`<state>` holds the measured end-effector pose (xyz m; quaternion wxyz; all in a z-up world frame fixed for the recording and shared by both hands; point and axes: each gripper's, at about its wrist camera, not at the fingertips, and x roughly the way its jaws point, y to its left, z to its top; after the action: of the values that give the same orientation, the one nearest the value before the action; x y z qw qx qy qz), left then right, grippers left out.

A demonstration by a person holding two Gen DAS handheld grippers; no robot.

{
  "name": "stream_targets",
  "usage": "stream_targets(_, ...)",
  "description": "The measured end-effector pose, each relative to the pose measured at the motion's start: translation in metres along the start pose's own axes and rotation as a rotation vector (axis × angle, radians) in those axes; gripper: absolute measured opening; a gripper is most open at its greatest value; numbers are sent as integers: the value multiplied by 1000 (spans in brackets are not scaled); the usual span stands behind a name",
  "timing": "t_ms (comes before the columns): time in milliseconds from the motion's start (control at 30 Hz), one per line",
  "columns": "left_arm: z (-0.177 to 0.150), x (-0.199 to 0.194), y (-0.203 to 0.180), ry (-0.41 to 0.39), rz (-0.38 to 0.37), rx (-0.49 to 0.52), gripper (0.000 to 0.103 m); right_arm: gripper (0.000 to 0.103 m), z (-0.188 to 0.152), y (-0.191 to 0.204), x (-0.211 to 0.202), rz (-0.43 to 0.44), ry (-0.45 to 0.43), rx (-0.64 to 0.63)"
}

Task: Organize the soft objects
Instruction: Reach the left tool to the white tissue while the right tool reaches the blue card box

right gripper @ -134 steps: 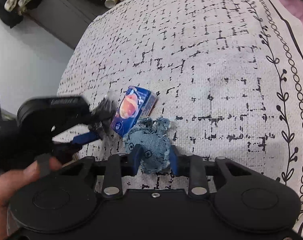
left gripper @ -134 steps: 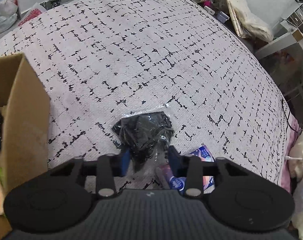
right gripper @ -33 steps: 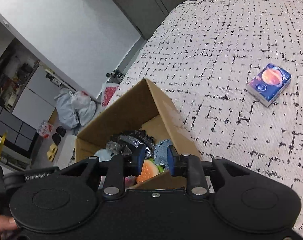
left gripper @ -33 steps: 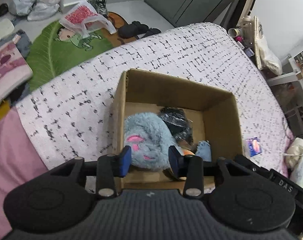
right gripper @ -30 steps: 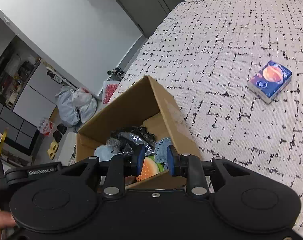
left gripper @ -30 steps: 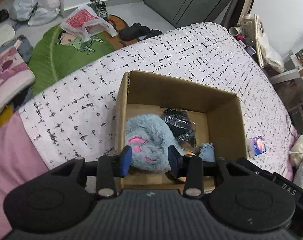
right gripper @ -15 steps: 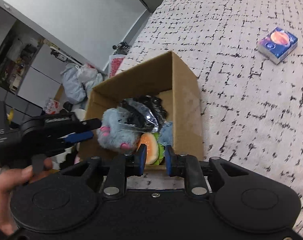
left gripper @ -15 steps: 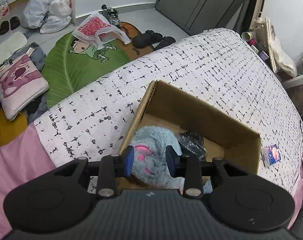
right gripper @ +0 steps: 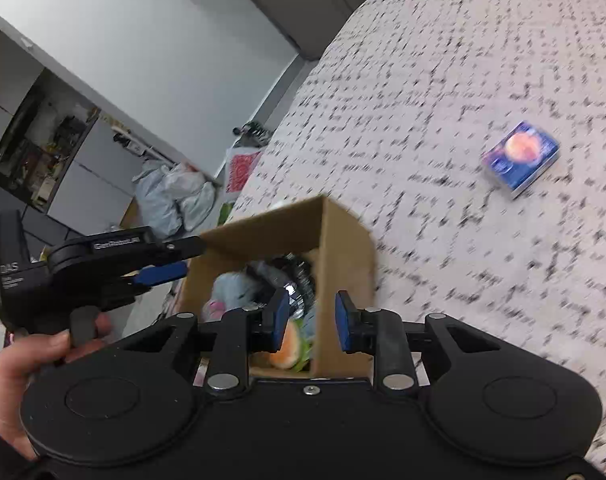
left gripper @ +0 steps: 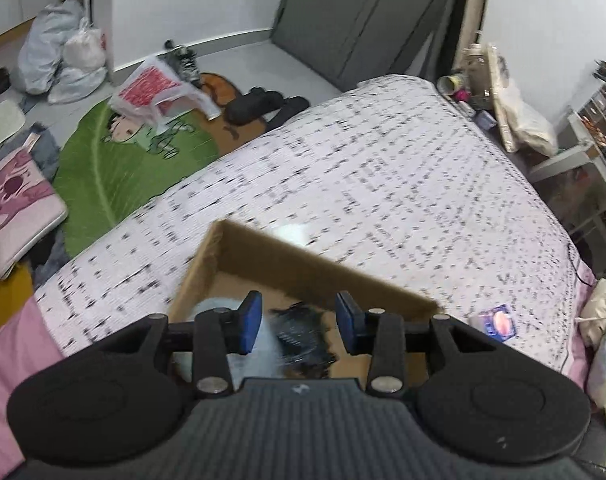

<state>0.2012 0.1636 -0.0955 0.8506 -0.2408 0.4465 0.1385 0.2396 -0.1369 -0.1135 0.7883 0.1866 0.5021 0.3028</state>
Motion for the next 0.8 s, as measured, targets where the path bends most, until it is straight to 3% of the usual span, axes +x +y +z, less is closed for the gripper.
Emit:
stream_targets(133,5,1,-21,1,-22,35,43,29,12,-18,-8,-34,-20,8)
stream_targets(267,7,3,-44,1,-36,77,45,46,23,-35,-15,-81,-49,23)
stream_targets(433,9,11,-66,17,-29,118,45,48,37,-57,-22,-115,-68,38)
stream_targets(533,10,16,-76,34,-25,128,47,55,44,-68,-24,-132,-75,53)
stream_targets(567,11,18,-79,40,-23,129,49,57,46,-71,-25,-136,-77,59)
stream_targets(633,11,21,-86,48,-12,136,68,61,50,-79,-26,-145,-79,71)
stream_targets(700,12,22,-94,41,-2,156,76,68,55,-85,-26,-155,-82,75)
stream_targets(800,12,28,-107,45,8,202,78,83,64,-91,-26,-191,-93,58)
